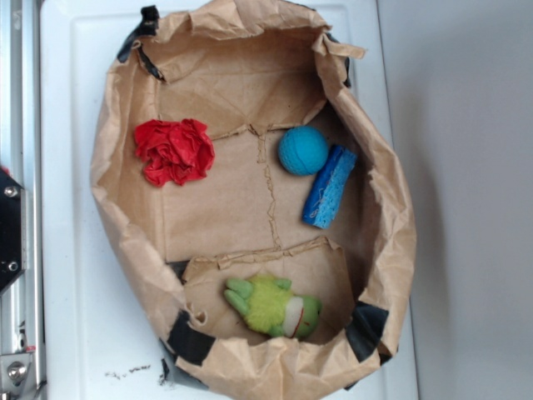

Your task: Grab the red paper.

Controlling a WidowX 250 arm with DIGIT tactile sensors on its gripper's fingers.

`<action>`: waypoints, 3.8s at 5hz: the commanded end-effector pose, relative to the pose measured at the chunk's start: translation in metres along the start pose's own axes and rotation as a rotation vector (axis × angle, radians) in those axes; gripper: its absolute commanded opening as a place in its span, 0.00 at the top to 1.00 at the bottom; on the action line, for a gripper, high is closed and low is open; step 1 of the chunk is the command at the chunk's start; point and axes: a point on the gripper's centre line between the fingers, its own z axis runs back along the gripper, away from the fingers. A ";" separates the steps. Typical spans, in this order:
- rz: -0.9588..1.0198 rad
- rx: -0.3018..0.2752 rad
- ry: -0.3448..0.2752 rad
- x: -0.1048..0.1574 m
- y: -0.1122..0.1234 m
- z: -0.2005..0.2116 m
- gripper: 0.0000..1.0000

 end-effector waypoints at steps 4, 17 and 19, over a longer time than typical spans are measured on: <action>-0.122 -0.042 -0.049 0.090 0.002 -0.028 0.00; -0.129 0.133 -0.059 0.089 0.074 -0.194 1.00; -0.073 0.057 -0.054 0.110 0.066 -0.168 1.00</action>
